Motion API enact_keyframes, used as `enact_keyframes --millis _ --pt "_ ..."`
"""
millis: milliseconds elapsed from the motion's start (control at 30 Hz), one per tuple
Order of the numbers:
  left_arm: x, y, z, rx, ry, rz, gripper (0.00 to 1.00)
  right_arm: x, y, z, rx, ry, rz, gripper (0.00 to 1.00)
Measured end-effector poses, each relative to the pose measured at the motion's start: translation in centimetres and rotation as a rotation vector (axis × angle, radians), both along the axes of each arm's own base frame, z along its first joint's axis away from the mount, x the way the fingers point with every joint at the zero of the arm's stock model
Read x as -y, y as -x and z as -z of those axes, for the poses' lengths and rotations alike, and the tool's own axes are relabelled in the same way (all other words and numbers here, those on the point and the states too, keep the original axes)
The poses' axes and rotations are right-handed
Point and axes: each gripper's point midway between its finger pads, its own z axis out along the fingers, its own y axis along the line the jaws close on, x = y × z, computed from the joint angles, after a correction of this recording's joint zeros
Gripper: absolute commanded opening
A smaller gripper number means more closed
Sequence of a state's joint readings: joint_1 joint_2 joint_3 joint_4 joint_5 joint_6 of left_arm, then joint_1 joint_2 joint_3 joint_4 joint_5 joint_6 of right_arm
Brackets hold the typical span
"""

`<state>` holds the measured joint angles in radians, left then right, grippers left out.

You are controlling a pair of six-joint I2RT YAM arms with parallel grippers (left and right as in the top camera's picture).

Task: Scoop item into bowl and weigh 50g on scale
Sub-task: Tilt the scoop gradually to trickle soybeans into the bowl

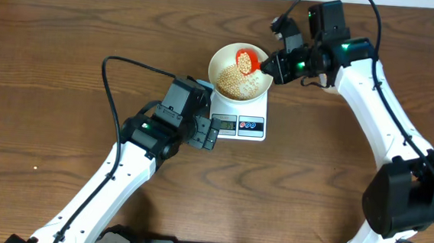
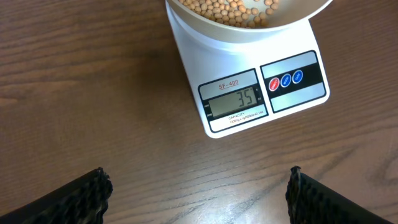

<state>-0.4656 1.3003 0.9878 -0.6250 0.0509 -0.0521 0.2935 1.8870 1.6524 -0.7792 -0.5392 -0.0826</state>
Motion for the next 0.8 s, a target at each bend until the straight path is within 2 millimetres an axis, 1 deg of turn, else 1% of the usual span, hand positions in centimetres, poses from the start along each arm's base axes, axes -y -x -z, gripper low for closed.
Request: enact_keyframes --millis 133,267,800 --pt "0.0 0.0 0.0 0.000 0.000 0.000 0.92 -0.7 0.1 0.4 0.033 0.061 -0.011 0.01" --pt "0.0 0.0 0.0 0.000 0.000 0.000 0.92 -1.4 0.4 0.5 0.052 0.087 -0.030 0.01" --pt "0.0 0.0 0.0 0.000 0.000 0.000 0.92 -0.8 0.4 0.9 0.049 0.122 -0.018 0.01"
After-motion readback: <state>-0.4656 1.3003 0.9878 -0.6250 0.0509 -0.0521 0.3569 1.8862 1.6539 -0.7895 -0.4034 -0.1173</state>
